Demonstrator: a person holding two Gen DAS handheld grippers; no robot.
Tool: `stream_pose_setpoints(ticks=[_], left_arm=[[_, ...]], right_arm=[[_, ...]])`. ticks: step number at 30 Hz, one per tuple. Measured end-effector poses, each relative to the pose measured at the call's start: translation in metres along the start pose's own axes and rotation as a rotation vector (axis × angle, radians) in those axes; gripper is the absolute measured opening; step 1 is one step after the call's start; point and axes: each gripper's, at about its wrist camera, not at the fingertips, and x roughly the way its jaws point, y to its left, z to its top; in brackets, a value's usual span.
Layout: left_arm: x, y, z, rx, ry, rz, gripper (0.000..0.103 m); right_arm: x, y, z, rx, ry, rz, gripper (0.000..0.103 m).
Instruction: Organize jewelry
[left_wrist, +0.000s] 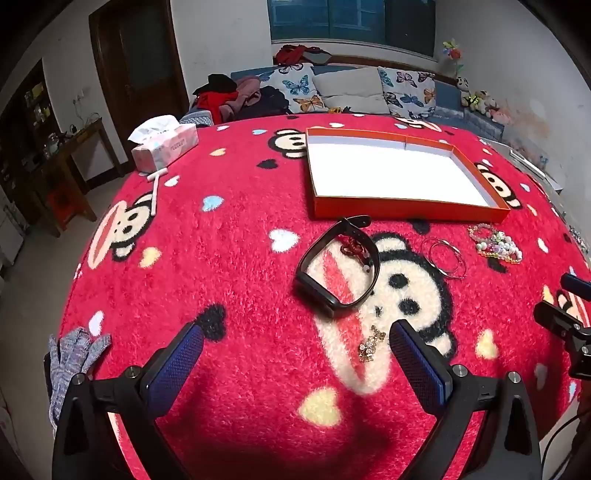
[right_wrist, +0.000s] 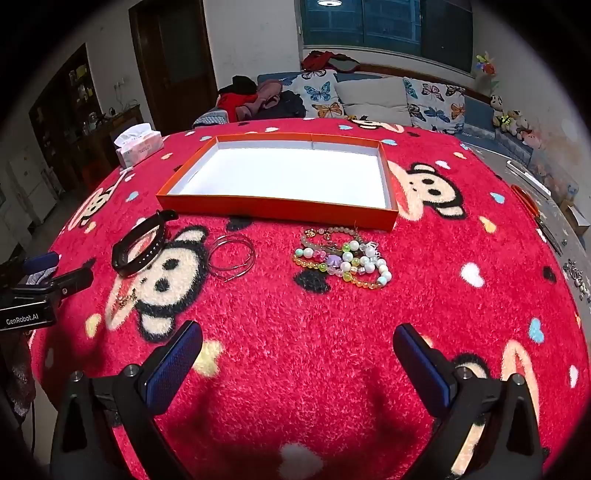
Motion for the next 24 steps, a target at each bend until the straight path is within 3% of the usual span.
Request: stream_pose_setpoints(ticks=[24], left_arm=[[0.006, 0.007, -0.001, -0.003, 0.009, 0.011, 0.103]], right_arm=[[0.002, 0.001, -0.001, -0.004, 0.004, -0.001, 0.103]])
